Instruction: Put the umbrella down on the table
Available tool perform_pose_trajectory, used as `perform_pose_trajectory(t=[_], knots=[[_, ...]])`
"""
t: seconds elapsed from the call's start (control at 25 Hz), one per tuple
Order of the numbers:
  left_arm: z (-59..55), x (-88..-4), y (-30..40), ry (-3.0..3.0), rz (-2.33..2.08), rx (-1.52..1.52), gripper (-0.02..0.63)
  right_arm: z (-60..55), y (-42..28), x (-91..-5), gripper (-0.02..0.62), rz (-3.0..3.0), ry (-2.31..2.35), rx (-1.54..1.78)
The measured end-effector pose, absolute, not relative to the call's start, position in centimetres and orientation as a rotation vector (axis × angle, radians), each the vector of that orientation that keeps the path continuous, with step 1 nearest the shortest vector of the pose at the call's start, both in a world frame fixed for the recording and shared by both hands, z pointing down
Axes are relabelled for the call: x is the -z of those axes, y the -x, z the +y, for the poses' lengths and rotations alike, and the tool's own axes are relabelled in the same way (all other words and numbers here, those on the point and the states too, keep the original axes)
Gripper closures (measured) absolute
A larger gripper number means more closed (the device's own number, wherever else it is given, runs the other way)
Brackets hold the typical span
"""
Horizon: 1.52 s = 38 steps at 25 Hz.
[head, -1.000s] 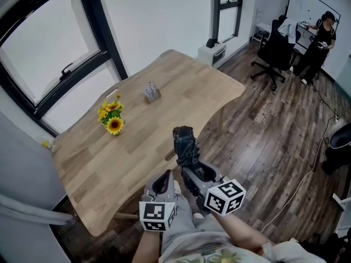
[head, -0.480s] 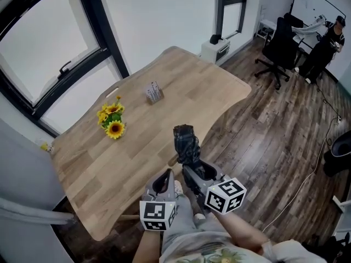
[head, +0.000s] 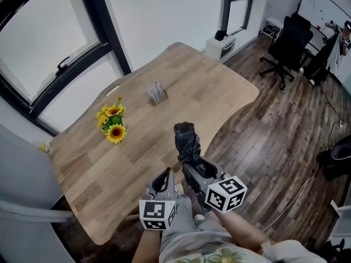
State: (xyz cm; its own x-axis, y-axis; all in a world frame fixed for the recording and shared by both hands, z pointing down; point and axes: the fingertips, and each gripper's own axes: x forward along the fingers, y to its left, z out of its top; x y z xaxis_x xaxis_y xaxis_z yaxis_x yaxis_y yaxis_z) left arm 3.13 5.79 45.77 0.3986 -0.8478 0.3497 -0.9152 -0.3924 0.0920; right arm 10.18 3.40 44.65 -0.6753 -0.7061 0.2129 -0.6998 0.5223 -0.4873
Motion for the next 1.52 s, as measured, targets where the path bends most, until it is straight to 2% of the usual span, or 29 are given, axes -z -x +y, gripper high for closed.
perform_pose_trajectory(t=[1.52], knots=[[-9.6, -45.0, 3.5, -2.414, -1.488, -0.301, 0.604, -12.0, -3.6, -43.0, 0.413, 2.723, 1.326, 0.863]])
